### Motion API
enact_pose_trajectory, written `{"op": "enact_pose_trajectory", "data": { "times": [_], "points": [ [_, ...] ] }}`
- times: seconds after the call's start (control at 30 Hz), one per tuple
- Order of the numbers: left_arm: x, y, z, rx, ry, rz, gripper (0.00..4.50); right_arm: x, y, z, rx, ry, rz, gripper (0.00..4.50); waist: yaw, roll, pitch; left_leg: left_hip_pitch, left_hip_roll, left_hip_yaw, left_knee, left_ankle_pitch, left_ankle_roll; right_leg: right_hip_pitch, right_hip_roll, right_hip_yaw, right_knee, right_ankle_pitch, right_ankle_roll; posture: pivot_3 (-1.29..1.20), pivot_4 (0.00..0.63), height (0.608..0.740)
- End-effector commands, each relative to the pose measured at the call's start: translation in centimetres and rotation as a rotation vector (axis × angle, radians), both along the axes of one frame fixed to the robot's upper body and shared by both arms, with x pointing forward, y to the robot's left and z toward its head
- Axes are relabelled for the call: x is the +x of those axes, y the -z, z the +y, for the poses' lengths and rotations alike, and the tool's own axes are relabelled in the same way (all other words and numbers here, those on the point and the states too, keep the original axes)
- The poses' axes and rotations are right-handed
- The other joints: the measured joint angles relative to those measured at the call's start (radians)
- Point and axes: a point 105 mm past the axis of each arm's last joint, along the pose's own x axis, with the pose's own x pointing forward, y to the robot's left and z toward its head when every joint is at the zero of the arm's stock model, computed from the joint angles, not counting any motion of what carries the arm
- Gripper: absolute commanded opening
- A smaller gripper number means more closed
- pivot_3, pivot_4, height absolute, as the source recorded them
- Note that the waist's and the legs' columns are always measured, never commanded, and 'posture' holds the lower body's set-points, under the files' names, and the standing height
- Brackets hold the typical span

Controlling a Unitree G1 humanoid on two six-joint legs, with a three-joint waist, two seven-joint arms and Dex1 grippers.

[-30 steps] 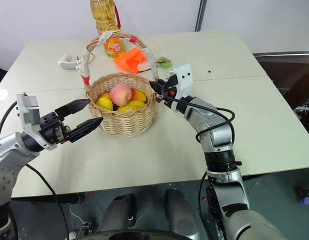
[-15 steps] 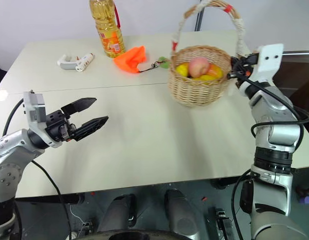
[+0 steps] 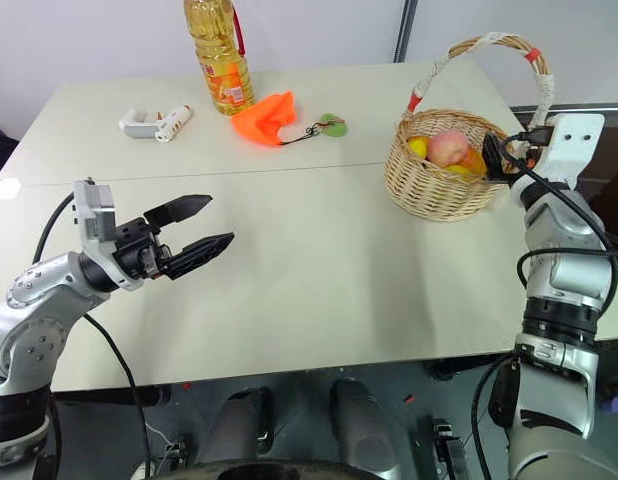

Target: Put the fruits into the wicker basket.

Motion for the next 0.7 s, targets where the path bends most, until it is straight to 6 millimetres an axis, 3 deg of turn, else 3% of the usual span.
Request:
{"op": "enact_pose_trajectory", "data": {
  "times": [0.03, 0.13, 0.2, 0.27, 0.33, 0.4, 0.6, 0.7],
  "points": [
    [-0.2, -0.3, 1.0, 0.016, -0.046, -0.017, 4.50, -3.0, -1.6, -1.6, -0.023, -0.009, -0.075, 4.44, 0.001, 0.000, 0.000, 0.000, 0.000, 0.000, 0.000, 0.000, 0.000, 0.000, 0.000, 0.000, 0.000, 0.000, 0.000, 0.00, 0.150, 0.740],
    [0.5, 0.9, 3.0, 0.034, -0.171, 0.056, 4.50, -4.9, -1.1, -1.4, 0.001, -0.097, -0.092, 4.44, -0.003, 0.000, 0.000, 0.000, 0.000, 0.000, 0.000, 0.000, 0.000, 0.000, 0.000, 0.000, 0.000, 0.000, 0.000, 0.00, 0.150, 0.740],
    [0.7, 1.8, 4.5, 0.072, -0.253, 0.062, 4.50, -5.6, -0.7, 1.5, -0.075, -0.257, -0.063, 4.44, -0.011, 0.001, 0.000, 0.002, 0.000, 0.000, 0.000, 0.000, 0.000, 0.001, 0.000, 0.000, 0.000, -0.002, 0.001, 0.00, 0.150, 0.740],
    [0.8, 2.7, 6.3, 0.103, -0.348, 0.076, 4.50, -6.5, 0.8, 6.4, -0.160, -0.515, 0.004, 4.44, -0.022, 0.002, -0.001, 0.003, 0.001, 0.001, 0.000, 0.000, 0.000, 0.001, 0.001, 0.001, 0.001, -0.003, 0.000, 0.00, 0.150, 0.740],
    [0.7, 3.3, 7.5, 0.143, -0.415, 0.073, 4.50, -7.3, 2.0, 9.8, -0.197, -0.689, 0.050, 4.44, -0.030, 0.002, -0.001, 0.004, 0.002, 0.000, -0.001, 0.000, 0.000, 0.001, 0.002, 0.001, 0.002, -0.003, -0.001, 0.00, 0.150, 0.740],
    [0.6, 4.0, 8.4, 0.166, -0.470, 0.081, 4.50, -7.5, 3.0, 12.1, -0.230, -0.786, 0.086, 4.44, -0.030, 0.002, -0.001, 0.005, 0.003, -0.001, 0.000, 0.000, 0.000, 0.001, 0.004, 0.001, 0.002, -0.003, -0.002, 0.00, 0.150, 0.740],
    [0.0, 4.7, 9.8, 0.168, -0.560, 0.079, 4.50, -6.5, 4.4, 15.5, -0.218, -0.893, 0.104, 4.44, -0.017, 0.001, -0.001, 0.002, 0.001, 0.000, 0.001, 0.000, 0.000, 0.001, 0.000, 0.000, 0.000, -0.003, -0.003, 0.00, 0.150, 0.740],
    [-0.7, 5.1, 10.1, 0.161, -0.572, 0.103, 4.50, -6.0, 4.6, 16.2, -0.189, -0.915, 0.095, 4.44, -0.011, 0.001, -0.001, 0.002, 0.000, 0.001, 0.001, 0.000, 0.000, 0.001, 0.000, 0.000, -0.001, -0.003, -0.002, 0.00, 0.150, 0.740]
  ]
}}
